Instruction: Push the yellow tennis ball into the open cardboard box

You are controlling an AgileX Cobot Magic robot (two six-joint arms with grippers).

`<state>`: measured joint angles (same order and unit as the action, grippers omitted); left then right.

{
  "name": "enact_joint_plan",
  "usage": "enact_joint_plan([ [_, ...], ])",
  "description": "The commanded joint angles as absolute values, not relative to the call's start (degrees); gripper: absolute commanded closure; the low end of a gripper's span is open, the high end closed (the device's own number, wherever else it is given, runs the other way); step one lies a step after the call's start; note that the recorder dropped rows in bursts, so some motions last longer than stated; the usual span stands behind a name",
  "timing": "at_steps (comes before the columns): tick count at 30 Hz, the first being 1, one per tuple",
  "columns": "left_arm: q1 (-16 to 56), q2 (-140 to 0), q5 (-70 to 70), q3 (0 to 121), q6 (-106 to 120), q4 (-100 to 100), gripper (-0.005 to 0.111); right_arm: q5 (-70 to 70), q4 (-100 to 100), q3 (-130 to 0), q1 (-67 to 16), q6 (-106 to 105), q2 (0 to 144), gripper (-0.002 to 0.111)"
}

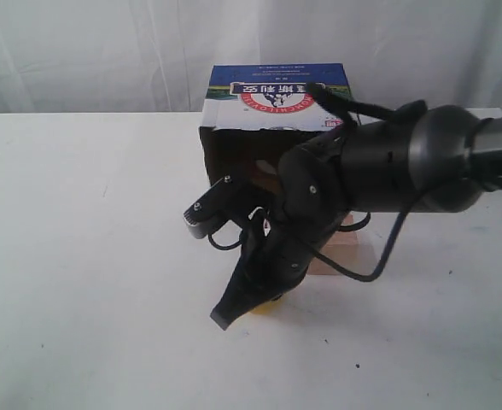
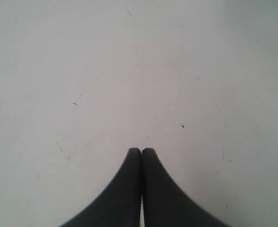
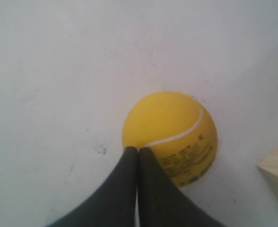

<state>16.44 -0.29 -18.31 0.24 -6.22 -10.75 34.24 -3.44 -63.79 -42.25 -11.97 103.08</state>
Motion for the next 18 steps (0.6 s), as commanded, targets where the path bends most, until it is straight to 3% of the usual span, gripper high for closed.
enact_joint_plan([
  [1, 16.73, 0.0, -18.89, 0.0, -6.09, -10.84, 0.107, 34.01, -2.64, -66.16, -42.17, -11.27, 107.56, 0.108],
  [18, 16.73, 0.0, -18.89, 0.0, -6.09, -10.84, 0.107, 34.81, 2.26, -70.19, -41.18, -8.47, 108.7, 0.108],
])
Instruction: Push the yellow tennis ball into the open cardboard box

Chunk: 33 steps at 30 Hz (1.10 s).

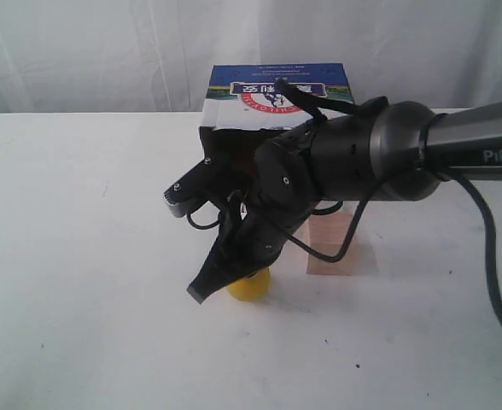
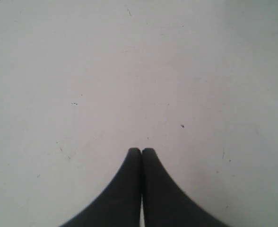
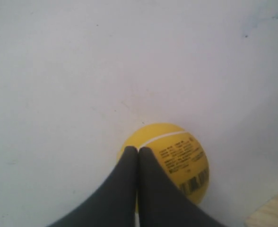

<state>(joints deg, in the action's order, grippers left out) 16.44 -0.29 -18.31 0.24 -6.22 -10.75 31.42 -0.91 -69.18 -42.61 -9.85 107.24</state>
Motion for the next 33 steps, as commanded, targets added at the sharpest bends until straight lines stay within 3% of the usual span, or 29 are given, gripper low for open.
enact_joint_plan([
  [1, 16.73, 0.0, -18.89, 0.0, -6.09, -10.84, 0.107, 34.81, 2.51, -70.84, -40.94, -8.47, 108.7, 0.108],
  [12, 16.73, 0.0, -18.89, 0.0, -6.09, -10.84, 0.107, 43.59, 2.63, -75.73, -42.79, -6.03, 102.7, 0.108],
  [25, 16.73, 0.0, -18.89, 0.0, -6.09, -10.84, 0.107, 39.95, 2.75, -74.63, -43.28, -6.39, 113.44, 0.108],
  [33, 16.73, 0.0, -18.89, 0.0, -6.09, -10.84, 0.107, 40.19, 8.83, -86.08, -34.5, -6.17, 112.97, 0.108],
])
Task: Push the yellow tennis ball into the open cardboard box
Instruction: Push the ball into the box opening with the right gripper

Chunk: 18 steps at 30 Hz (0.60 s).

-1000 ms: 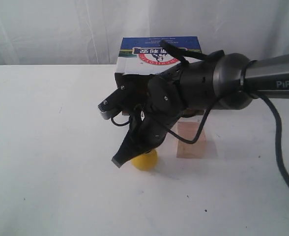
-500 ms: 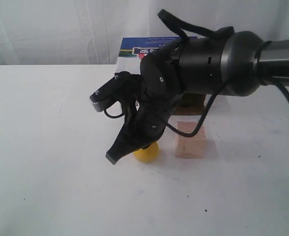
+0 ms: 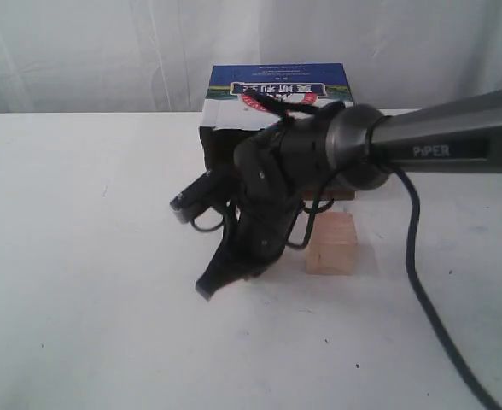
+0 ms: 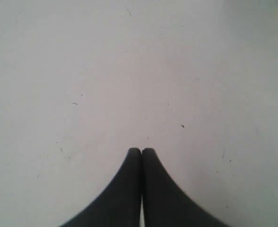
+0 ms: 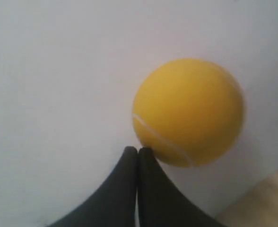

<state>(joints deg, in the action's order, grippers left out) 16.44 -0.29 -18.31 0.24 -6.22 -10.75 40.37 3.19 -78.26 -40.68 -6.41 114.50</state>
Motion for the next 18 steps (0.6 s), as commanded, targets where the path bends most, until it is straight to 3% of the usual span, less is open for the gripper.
enact_joint_plan([
  [1, 16.73, 0.0, -18.89, 0.0, -6.09, -10.84, 0.107, 40.99, 9.77, -88.52, -33.4, -6.17, 112.46, 0.108],
  [6, 16.73, 0.0, -18.89, 0.0, -6.09, -10.84, 0.107, 48.28, 12.67, -98.58, -30.69, -5.52, 108.37, 0.108],
  [18, 16.73, 0.0, -18.89, 0.0, -6.09, -10.84, 0.107, 52.25, 9.54, -93.66, -37.17, -4.13, 106.12, 0.108],
])
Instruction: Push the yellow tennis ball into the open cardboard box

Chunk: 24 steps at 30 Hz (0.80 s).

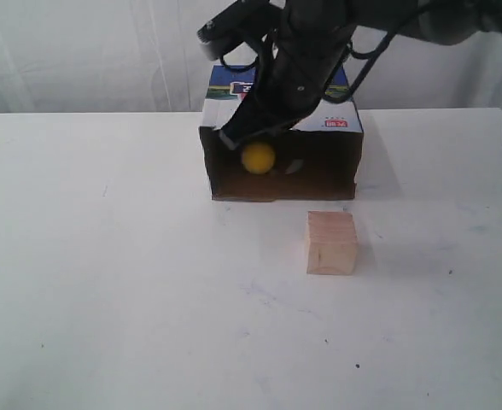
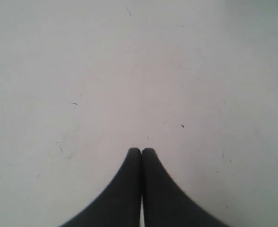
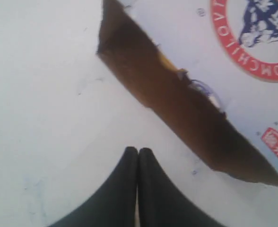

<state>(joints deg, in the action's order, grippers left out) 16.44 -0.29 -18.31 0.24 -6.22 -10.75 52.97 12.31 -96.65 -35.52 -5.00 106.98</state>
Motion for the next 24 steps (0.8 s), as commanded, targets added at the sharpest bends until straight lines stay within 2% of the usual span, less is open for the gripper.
enact_joint_plan([
  [1, 16.73, 0.0, -18.89, 0.0, -6.09, -10.84, 0.107, 51.65, 8.34, -92.54, -37.66, -4.13, 105.92, 0.108],
  [14, 16.73, 0.0, -18.89, 0.0, -6.09, -10.84, 0.107, 46.47, 1.98, -77.73, -38.09, -2.17, 98.66, 0.108],
  [24, 16.73, 0.0, -18.89, 0.0, -6.09, -10.84, 0.107, 36.34, 1.98, -63.26, -34.24, -2.17, 84.94, 0.108],
])
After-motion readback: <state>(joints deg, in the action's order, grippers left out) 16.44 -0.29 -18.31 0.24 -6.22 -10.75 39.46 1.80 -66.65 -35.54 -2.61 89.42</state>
